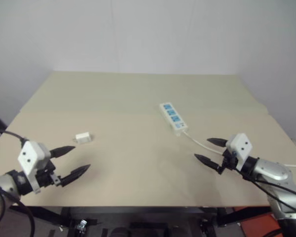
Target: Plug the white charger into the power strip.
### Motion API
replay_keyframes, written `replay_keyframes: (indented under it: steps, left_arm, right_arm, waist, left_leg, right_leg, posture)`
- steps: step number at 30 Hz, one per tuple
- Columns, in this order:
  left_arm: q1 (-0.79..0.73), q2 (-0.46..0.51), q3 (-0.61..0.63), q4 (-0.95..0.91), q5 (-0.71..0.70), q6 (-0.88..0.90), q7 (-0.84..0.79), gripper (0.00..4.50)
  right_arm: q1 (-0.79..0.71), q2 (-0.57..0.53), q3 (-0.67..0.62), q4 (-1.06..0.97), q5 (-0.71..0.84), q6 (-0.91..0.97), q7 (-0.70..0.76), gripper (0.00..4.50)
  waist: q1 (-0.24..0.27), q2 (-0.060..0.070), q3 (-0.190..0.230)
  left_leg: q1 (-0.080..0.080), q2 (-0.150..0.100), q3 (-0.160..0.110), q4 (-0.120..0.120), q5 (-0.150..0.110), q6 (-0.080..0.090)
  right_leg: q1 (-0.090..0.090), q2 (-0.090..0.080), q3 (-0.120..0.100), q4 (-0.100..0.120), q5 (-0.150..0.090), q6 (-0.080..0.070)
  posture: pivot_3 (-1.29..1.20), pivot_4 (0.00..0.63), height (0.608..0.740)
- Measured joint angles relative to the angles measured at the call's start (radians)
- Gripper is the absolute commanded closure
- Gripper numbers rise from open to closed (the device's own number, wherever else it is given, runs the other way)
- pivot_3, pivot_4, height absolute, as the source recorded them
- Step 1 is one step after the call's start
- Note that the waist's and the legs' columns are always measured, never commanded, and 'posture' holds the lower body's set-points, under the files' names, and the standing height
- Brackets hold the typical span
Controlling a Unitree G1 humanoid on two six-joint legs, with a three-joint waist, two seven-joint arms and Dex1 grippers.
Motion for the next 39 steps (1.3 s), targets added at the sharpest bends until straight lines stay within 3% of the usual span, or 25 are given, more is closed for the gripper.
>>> replay_keyframes:
  steps: [18, 23, 31, 39]
  left_arm:
    - [-0.011, -0.007, -0.002, 0.003, 0.004, -0.004, 0.005, 0.0]
    - [-0.054, -0.011, -0.042, 0.011, 0.01, -0.008, 0.015, 0.0]
    - [-0.104, -0.032, -0.098, 0.02, 0.007, -0.02, 0.025, 0.0]
    - [-0.19, -0.045, -0.189, 0.027, 0.004, -0.026, 0.022, 0.0]
  right_arm:
    - [-0.003, 0.005, 0.0, 0.015, -0.015, -0.001, 0.002, 0.02]
    - [-0.106, 0.129, 0.071, 0.039, -0.069, -0.006, -0.094, 0.02]
    - [-0.37, 0.37, 0.156, 0.329, -0.222, -0.041, -0.362, 0.02]
    - [-0.62, 0.463, 0.156, 0.74, -0.31, -0.192, -0.549, 0.02]
  waist:
    - [0.0, 0.0, 0.0]
    - [-0.01, 0.0, 0.0]
    - [-0.013, 0.0, 0.0]
    - [-0.016, 0.0, 0.0]
  left_leg:
    - [0.0, 0.0, 0.0, 0.0, 0.0, 0.0]
    - [0.001, 0.001, 0.0, 0.0, 0.0, 0.0]
    - [-0.004, -0.001, 0.005, -0.001, 0.001, -0.001]
    - [-0.004, -0.001, 0.007, -0.002, 0.001, -0.001]
  right_leg:
    - [0.0, 0.0, 0.0, 0.0, 0.0, 0.0]
    - [-0.001, 0.001, 0.002, 0.0, 0.0, -0.001]
    - [-0.013, 0.001, 0.009, 0.009, 0.0, -0.001]
    - [-0.014, 0.001, 0.01, 0.009, 0.001, -0.001]
  posture:
    - [0.0, 0.15, 0.74]
    - [0.0, 0.15, 0.74]
    - [0.0, 0.15, 0.74]
    - [0.0, 0.15, 0.74]
